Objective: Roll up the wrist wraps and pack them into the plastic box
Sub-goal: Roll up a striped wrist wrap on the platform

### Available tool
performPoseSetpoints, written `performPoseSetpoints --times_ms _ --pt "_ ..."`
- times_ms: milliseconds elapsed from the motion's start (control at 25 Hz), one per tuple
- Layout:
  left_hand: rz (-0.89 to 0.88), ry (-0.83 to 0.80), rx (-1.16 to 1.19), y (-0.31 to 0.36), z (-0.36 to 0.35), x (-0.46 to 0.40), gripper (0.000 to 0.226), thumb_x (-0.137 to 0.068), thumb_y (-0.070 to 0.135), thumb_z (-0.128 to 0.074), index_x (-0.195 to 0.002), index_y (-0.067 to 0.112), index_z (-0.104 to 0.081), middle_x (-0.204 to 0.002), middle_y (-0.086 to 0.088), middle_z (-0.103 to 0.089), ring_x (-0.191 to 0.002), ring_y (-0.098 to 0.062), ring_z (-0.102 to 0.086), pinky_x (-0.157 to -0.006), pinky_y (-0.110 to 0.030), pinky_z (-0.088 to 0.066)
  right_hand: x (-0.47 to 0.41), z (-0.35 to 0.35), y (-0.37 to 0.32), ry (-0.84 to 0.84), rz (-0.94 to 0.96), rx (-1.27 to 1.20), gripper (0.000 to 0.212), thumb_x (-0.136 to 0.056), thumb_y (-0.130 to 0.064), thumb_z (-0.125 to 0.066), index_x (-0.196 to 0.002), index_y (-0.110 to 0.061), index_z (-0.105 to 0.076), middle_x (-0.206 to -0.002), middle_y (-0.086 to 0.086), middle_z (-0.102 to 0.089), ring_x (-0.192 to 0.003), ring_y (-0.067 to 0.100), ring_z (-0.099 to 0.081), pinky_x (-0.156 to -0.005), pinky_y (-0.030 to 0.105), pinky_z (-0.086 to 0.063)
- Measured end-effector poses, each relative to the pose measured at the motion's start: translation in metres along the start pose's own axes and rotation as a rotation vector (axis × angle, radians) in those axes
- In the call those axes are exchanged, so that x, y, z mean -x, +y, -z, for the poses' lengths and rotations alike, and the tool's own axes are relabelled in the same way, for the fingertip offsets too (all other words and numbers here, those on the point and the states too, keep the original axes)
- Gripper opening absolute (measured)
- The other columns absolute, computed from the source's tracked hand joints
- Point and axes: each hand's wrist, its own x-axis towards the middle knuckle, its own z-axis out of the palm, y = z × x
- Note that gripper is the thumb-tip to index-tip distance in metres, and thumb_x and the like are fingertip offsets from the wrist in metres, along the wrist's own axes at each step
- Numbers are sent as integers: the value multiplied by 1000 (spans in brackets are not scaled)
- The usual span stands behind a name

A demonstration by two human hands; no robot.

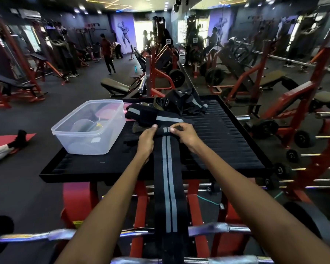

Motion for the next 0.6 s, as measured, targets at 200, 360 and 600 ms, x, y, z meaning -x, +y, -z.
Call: performPoseSetpoints --times_ms 200,360,600 --pt "-130 24 -103 -11 -13 -2 34 -90 8 -59 -123 5 -51 -91 -1 -62 -82 -8 -58 -69 -10 -49 -12 -4 14 122 135 74 15 -86 -8 -62 -101 -4 -65 -97 1 -60 -94 14 -54 -85 25 -42" --pt "-143 -2 -73 -21 -13 -3 27 -90 14 -59 -116 12 -52 -85 2 -61 -79 -5 -58 -66 -6 -49 -15 -3 26 118 226 96 16 -85 -3 -62 -101 -3 -64 -98 -1 -62 -93 9 -55 -75 4 -39" --pt "-235 0 -139 -32 -9 -12 23 -90 2 -55 -111 12 -54 -93 1 -60 -86 -6 -56 -75 -8 -46 -23 -3 42 0 212 -49 16 -89 -15 -62 -101 -7 -65 -99 -2 -63 -90 4 -57 -79 6 -42"
